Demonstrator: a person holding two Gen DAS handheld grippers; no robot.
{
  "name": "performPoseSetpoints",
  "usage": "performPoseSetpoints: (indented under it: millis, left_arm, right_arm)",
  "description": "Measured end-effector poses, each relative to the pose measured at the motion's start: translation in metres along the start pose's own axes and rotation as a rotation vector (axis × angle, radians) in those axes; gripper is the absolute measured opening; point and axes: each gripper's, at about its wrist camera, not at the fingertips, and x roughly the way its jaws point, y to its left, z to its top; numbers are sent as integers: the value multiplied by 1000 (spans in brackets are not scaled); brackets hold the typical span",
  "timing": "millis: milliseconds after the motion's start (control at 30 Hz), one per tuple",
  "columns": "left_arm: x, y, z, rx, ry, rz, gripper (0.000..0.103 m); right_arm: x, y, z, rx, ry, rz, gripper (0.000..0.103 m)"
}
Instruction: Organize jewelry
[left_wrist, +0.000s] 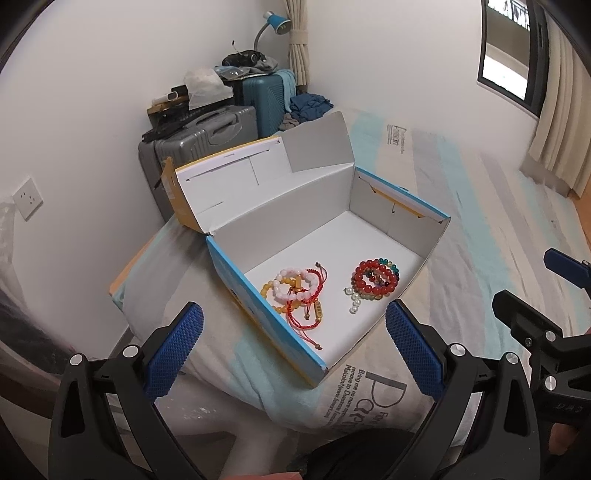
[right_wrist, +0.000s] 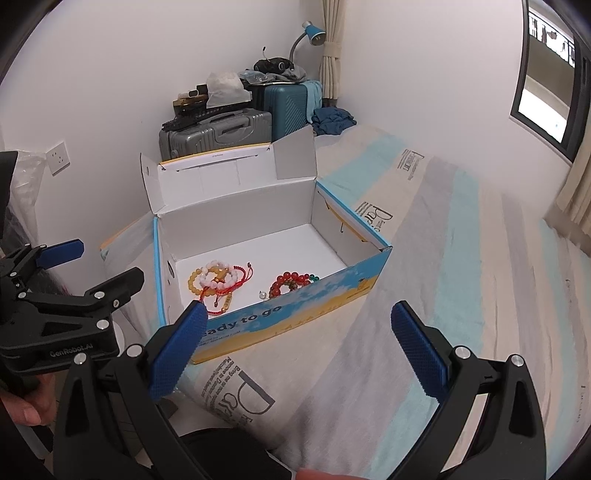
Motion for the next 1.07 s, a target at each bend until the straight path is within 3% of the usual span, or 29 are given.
performPoseSetpoints:
  millis: [700,867,1067]
  left_arm:
    - [5,-5,-3,12,10,-6,97]
    - [6,-8,-4,41,-3,40,97]
    - [6,-5,-3,34,-4,27,97]
  right_arm:
    - [7,3,-2,2,15,-14,96]
    - [10,4,-3,0,18,-13,96]
    - [11,5,-4,-1,23,-11,96]
